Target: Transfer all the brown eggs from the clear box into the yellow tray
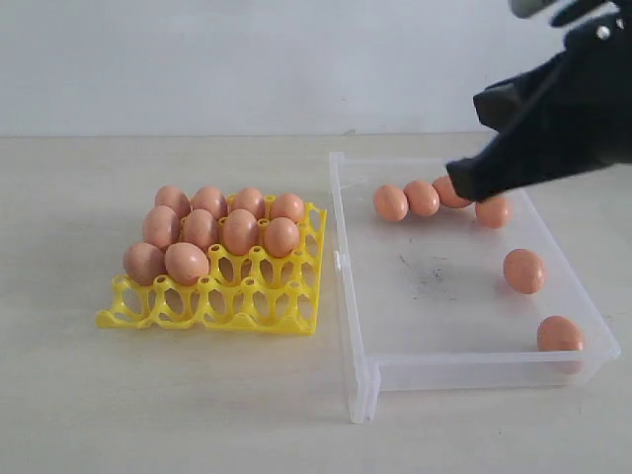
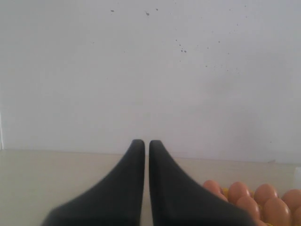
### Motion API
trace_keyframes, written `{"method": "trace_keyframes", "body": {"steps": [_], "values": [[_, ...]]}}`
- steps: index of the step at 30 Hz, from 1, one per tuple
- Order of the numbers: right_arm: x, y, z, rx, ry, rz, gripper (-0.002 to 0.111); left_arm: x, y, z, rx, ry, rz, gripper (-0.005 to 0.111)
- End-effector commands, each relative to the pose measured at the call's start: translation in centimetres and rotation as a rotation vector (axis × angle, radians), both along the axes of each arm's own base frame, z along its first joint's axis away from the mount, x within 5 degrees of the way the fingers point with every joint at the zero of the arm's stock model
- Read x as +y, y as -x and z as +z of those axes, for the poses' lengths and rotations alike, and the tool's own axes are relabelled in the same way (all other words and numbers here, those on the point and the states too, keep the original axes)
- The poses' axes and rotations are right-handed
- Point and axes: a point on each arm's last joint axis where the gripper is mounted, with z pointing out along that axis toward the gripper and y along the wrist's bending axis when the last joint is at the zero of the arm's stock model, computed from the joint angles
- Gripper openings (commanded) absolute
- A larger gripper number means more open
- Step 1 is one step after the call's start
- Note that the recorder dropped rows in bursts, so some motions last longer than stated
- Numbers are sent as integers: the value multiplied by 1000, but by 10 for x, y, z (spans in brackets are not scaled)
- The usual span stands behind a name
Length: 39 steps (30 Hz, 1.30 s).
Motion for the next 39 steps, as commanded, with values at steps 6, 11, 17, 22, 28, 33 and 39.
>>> {"method": "trace_keyframes", "body": {"steps": [6, 11, 17, 22, 28, 33, 39], "values": [[25, -162, -29, 681, 349, -104, 0, 0, 0, 1, -9, 1, -2, 4], [21, -216, -59, 914, 109, 78, 5, 0, 0, 1, -9, 1, -2, 4], [30, -256, -82, 812, 50, 57, 62, 0, 0, 1, -9, 1, -2, 4], [35, -274, -99, 839, 146, 127, 48, 0, 0, 1, -9, 1, -2, 4], [40, -294, -105, 832, 113, 98, 39, 0, 0, 1, -9, 1, -2, 4], [39, -303, -124, 874, 140, 47, 52, 0, 0, 1, -9, 1, -2, 4], [34, -309, -152, 911, 212, 1, 51, 0, 0, 1, -9, 1, -2, 4]]}}
